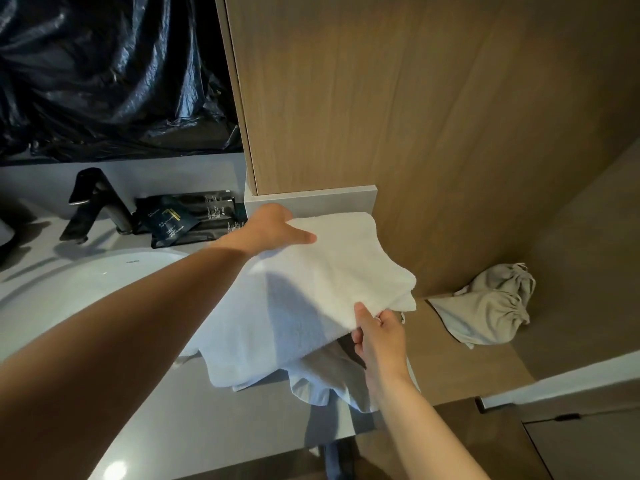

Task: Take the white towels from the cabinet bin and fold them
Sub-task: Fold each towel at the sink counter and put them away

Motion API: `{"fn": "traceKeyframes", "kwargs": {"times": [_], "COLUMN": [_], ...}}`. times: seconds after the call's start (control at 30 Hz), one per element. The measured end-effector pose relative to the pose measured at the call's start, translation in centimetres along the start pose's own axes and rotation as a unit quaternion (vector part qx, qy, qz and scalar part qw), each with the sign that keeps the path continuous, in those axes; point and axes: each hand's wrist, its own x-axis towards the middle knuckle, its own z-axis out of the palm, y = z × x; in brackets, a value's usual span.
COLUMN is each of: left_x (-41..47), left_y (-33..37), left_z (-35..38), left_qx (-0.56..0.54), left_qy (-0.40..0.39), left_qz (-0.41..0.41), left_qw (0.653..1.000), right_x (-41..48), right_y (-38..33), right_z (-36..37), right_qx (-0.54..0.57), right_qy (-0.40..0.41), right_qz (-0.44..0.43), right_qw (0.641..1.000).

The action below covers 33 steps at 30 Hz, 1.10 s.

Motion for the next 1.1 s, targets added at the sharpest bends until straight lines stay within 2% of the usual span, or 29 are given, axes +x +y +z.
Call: {"fn": "traceKeyframes", "kwargs": {"times": [0.17,0.33,0.37,0.5,0.57,0.67,0.77,0.9,0.97,1.1], "left_x": [-3.8,-8.9,-9.8,-13.0,-14.3,-15.7,-16.6,-18.0,-18.7,-19.8], "left_y": [1.5,3.3,3.7,4.7,4.9,5.4,6.6,9.8,11.8,15.9], "left_z": [-3.5,-6.7,-7.3,-8.8,-8.2,-7.0,-6.1,-4.3,-3.1,-0.3], "left_qx": [0.013,-0.074,-0.099,-0.209,-0.246,-0.351,-0.424,-0.374,-0.370,-0.391], "left_qy": [0.049,0.094,0.075,-0.089,-0.119,-0.121,-0.094,-0.011,0.013,-0.020], "left_qz": [0.033,0.044,0.040,-0.002,-0.021,-0.026,0.004,0.059,0.089,0.163], "left_qw": [0.998,0.992,0.991,0.974,0.962,0.928,0.901,0.926,0.925,0.906], "right_x": [-2.5,-5.9,-6.6,-8.6,-9.2,-9.8,-10.2,-9.9,-9.9,-9.8], "right_y": [-2.6,-7.0,-7.9,-11.0,-12.0,-13.3,-14.6,-15.9,-16.6,-18.5], "right_z": [-0.2,-0.9,-1.0,-1.9,-2.9,-4.7,-6.9,-10.6,-12.7,-17.6], "right_qx": [-0.026,-0.052,-0.057,-0.049,-0.079,-0.147,-0.176,-0.198,-0.205,-0.231], "right_qy": [-0.007,-0.011,-0.010,-0.022,-0.027,-0.034,-0.029,-0.002,0.015,0.037], "right_qz": [-0.083,-0.188,-0.208,-0.260,-0.286,-0.330,-0.359,-0.381,-0.392,-0.397], "right_qw": [0.996,0.981,0.976,0.964,0.954,0.932,0.916,0.903,0.897,0.888]}}
